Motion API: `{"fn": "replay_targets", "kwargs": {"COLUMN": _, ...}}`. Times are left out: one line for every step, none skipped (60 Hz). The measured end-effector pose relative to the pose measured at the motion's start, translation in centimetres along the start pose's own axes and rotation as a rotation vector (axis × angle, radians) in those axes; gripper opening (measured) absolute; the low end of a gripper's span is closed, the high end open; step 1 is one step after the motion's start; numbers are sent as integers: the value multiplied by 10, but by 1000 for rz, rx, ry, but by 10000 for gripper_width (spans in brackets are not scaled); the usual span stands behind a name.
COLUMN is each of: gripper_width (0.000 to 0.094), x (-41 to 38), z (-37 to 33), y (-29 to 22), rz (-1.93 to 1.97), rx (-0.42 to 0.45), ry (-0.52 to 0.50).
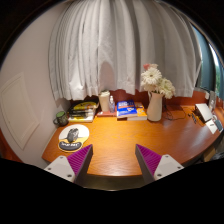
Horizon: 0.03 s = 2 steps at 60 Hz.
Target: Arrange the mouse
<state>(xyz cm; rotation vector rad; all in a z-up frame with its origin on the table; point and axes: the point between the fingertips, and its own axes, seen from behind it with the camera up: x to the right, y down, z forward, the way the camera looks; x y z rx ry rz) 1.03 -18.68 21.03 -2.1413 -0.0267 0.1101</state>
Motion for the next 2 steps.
{"fn": "replay_targets", "kwargs": {"gripper_width": 856, "x": 0, "z": 0, "y": 0, "rz": 1, "rx": 0, "ry": -1}}
{"fn": "replay_targets", "kwargs": {"gripper_width": 856, "x": -1, "z": 0, "y": 0, "rz": 1, "rx": 0, "ry": -1}}
